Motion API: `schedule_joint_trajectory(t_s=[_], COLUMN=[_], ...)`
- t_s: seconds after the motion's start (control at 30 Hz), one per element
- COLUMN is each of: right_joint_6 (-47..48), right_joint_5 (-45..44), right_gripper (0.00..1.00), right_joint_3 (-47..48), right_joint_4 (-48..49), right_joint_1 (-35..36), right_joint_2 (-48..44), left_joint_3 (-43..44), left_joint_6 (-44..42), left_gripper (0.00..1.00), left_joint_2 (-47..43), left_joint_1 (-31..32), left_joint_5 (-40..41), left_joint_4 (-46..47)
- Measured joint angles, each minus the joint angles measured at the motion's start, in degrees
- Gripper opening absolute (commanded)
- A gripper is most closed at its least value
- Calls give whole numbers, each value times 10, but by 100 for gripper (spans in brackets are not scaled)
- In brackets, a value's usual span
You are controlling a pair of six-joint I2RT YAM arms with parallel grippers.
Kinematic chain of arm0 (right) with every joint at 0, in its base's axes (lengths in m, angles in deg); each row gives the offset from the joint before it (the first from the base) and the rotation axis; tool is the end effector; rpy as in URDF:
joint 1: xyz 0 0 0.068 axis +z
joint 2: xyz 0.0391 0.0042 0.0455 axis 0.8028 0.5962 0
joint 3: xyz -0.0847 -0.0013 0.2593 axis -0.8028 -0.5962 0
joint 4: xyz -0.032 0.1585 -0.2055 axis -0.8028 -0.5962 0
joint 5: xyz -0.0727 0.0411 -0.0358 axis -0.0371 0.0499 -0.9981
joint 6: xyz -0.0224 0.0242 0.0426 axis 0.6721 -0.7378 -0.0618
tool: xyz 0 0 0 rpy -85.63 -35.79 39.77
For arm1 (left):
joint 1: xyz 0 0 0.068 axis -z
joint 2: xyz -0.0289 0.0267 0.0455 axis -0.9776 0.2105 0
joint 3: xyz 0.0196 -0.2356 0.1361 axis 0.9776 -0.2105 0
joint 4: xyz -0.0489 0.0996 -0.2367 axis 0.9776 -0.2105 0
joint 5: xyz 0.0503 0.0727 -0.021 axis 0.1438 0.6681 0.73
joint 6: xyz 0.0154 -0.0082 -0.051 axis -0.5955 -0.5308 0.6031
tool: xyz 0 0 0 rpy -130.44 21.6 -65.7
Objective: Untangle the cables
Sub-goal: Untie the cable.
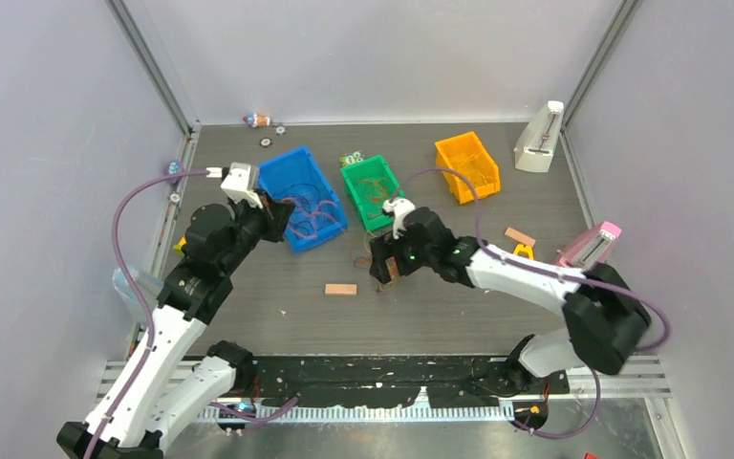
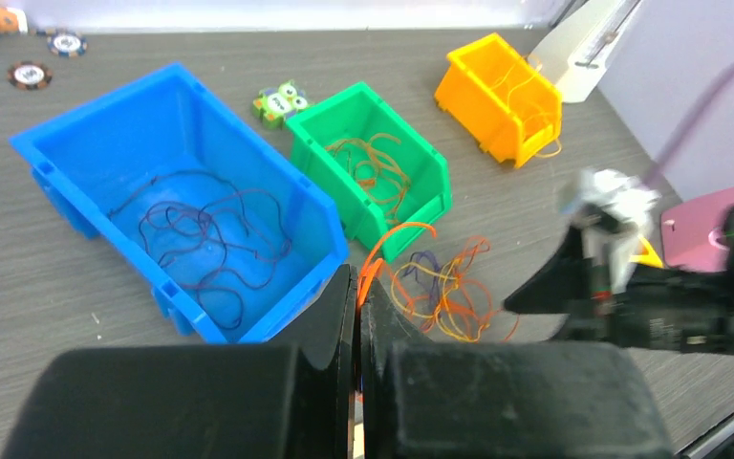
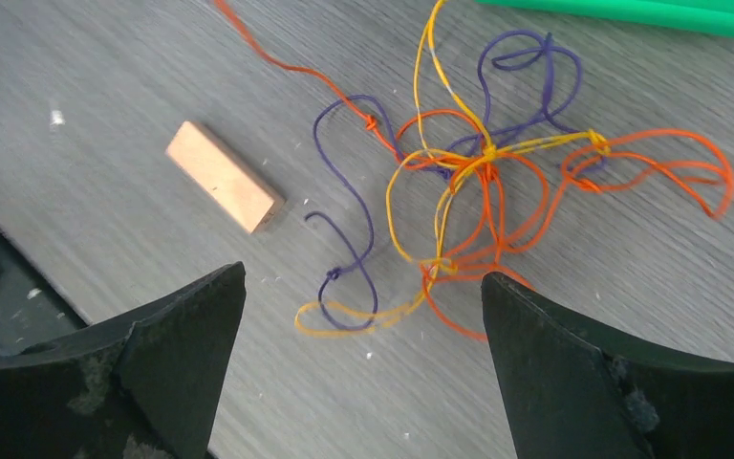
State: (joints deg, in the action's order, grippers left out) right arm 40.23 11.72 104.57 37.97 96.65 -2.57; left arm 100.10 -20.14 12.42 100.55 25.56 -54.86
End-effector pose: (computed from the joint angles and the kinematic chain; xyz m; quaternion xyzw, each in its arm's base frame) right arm 0.2043 0.1973 0.2231 -0.2471 0.8650 0.2502 0.3580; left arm 0.1619 -0.0694 0.3529 0.0413 0.7665 -0.2417 0.5936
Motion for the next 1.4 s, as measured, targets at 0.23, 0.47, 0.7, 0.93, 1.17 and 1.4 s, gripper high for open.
schedule_joint_trajectory(t_s=[0.23,0.47,0.7,0.93,1.17,1.4], right_joint_6=[-2,-47,-127,-182,-199,-161], right_joint_5=[-97,-204,-194,-203,-216,-150], right_gripper=[90,60,46,32,15,5], right_joint_3=[83,61,-86,-149,-158,-159], right_joint_4=[-32,-77,-65,-94,-108,-109], right_joint_1=[48,44,-98,-184,-214,-216], right_joint_2=[167,179,29,-114,-201,-211], left_joint_3=[12,21,34,37,30,16], left_joint_6=[-6,-26,-42,-45,-40,-42], left_gripper=[0,0,0,0,0,0], left_joint_2=[-22,-66,-114,-126,-137,-96], left_joint_1=[0,-2,-15,-21,-22,-22], left_joint_5=[6,145,268,349,384,241], left_joint_4=[-3,-36,-48,-48,-43,-25])
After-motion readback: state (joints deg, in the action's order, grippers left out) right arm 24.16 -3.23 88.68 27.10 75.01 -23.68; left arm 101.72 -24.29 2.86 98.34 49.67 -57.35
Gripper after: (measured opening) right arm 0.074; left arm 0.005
